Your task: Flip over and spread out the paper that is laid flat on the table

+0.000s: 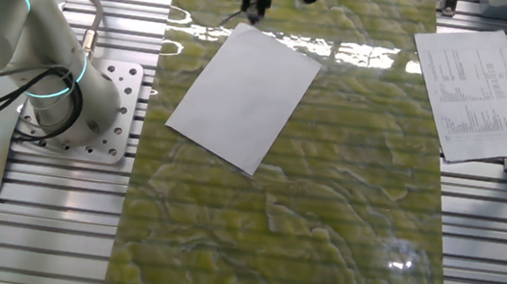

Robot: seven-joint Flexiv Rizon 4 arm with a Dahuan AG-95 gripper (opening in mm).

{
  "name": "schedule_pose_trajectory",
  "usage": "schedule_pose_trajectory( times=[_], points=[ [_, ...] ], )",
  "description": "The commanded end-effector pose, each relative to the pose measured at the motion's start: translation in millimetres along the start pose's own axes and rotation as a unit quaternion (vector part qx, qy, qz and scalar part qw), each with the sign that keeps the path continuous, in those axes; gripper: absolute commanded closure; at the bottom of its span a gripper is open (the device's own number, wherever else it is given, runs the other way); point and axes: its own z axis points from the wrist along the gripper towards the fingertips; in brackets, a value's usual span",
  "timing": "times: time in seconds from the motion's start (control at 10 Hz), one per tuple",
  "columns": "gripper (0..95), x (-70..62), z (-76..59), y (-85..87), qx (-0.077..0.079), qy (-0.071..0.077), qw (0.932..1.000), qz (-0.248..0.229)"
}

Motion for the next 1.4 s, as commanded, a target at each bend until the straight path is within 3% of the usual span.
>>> schedule_pose_trajectory(
  times=[0.1, 0.2, 0.3, 0.6, 0.8, 1.0, 1.1, 1.2, 1.4],
  points=[
    [38.0, 0.0, -9.9, -8.4, 0.022, 0.02, 0.9995, -0.011],
    [76.0, -5.9, -12.9, -14.3, 0.037, 0.037, 0.9985, -0.018],
    [95.0, -14.0, -17.8, -22.1, 0.043, 0.054, 0.9973, -0.027],
    [95.0, -36.0, -38.4, -49.0, 0.044, 0.079, 0.9944, -0.054],
    [95.0, -49.4, -53.8, -74.3, 0.061, 0.093, 0.9903, -0.083],
    [95.0, -55.6, -63.6, -90.3, 0.084, 0.098, 0.9869, -0.097],
    [95.0, -57.4, -66.2, -96.1, 0.087, 0.102, 0.9857, -0.102],
    [76.0, -58.8, -68.4, -101.2, 0.088, 0.107, 0.9847, -0.106],
    [76.0, -60.2, -70.8, -107.2, 0.089, 0.114, 0.9835, -0.108]
  ],
)
